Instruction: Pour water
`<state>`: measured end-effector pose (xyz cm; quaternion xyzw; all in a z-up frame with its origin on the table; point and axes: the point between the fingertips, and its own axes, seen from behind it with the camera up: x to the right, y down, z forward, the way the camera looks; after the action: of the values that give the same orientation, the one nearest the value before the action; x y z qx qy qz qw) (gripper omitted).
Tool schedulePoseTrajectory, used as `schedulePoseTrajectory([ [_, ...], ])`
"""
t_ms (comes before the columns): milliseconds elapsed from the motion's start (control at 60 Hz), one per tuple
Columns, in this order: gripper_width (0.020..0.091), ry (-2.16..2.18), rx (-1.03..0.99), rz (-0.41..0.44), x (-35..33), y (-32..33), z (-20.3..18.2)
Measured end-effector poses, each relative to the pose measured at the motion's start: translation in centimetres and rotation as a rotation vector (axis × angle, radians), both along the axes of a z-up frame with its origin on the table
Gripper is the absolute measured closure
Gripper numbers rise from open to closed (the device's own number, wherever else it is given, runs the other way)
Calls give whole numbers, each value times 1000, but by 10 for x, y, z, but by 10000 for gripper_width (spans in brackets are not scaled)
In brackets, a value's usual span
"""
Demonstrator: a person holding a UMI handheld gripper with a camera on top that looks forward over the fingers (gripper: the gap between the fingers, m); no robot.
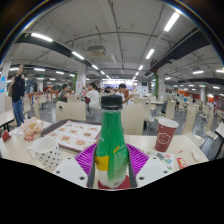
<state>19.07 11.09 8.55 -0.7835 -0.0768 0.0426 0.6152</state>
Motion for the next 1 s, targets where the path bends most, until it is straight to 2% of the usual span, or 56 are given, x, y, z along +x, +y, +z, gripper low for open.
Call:
schedulePoseTrajectory([
  [117,521,48,-102,-4,4,-9,-7],
  [217,323,47,-150,-18,8,-20,-10],
  [267,259,41,-164,-27,10,-23,-9],
  [400,252,44,-194,-61,10,-44,7],
  [550,251,35,-285,-106,-10,-102,25],
  [617,249,1,-335,-160,-19,-134,32],
  [817,251,2,-418,-261,-102,-217,69],
  [1000,249,-6,-421,-255,-167,-243,96],
])
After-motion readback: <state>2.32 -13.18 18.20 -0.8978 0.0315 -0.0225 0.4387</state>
